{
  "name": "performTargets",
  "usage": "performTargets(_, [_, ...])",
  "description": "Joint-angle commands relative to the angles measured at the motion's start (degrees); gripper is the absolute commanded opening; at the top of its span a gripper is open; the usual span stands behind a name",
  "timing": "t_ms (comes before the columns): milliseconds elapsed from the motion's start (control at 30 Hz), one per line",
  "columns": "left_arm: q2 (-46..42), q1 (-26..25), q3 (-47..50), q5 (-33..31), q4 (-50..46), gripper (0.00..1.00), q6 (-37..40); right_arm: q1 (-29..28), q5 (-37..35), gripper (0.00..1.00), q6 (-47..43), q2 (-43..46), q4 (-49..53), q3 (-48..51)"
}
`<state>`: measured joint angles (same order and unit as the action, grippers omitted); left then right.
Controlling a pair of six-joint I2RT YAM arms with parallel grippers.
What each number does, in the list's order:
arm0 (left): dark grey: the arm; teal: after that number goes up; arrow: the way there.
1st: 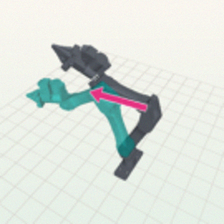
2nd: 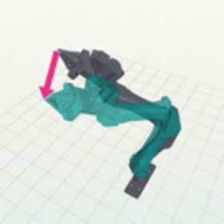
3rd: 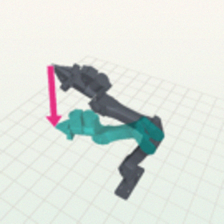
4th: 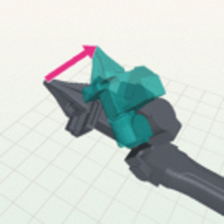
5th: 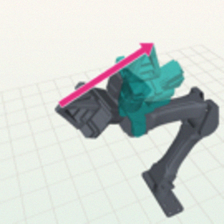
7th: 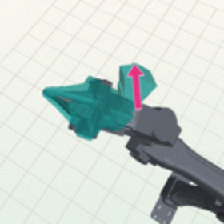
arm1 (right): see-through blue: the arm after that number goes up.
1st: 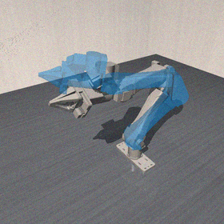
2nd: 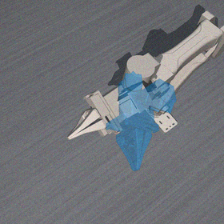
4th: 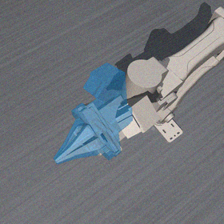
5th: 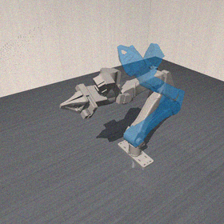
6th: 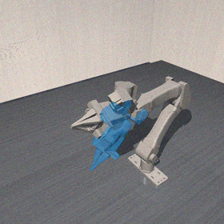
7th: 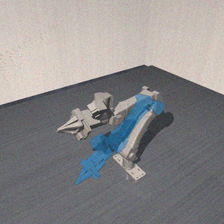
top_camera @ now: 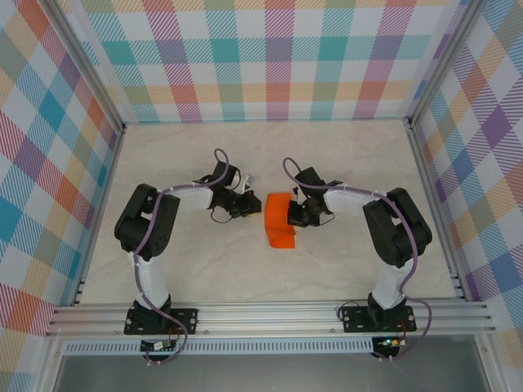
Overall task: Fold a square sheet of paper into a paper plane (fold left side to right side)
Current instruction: First fold the square sheet of paper in half at the center of the table.
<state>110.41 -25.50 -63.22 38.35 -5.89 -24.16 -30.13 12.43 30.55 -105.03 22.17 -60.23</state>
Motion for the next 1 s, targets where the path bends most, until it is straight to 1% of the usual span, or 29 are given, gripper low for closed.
performTargets(0, [-0.23, -2.58, -2.84, 0.75, -0.78, 0.09, 0.94, -0.46, -5.57, 0.02, -1.36, -3.78, 7.54, 2.04])
performTargets(100, [3.1, -3.75, -6.06, 0.68, -1.66, 0.09, 0.96, -0.5, -5.53, 0.02, -1.37, -3.86, 7.58, 1.96])
performTargets(267, [8.12, -3.95, -10.56, 0.72, -2.45, 0.09, 1.22, -0.48, -5.57, 0.02, -1.37, -4.0, 7.97, 1.76])
performTargets(467, [11.09, -3.62, -13.24, -2.57, -6.5, 0.09, 3.79, -0.52, -5.92, 0.02, -1.6, -3.95, 8.32, 1.65])
performTargets(700, [11.93, -0.91, -13.16, -5.48, -5.85, 0.09, 3.71, -0.54, -6.27, 0.02, -1.88, -4.13, 8.94, 1.69])
performTargets(967, [14.06, 2.41, -15.68, -6.54, -2.73, 0.11, 0.55, -0.57, -6.45, 0.02, -2.16, -4.57, 9.29, 1.6])
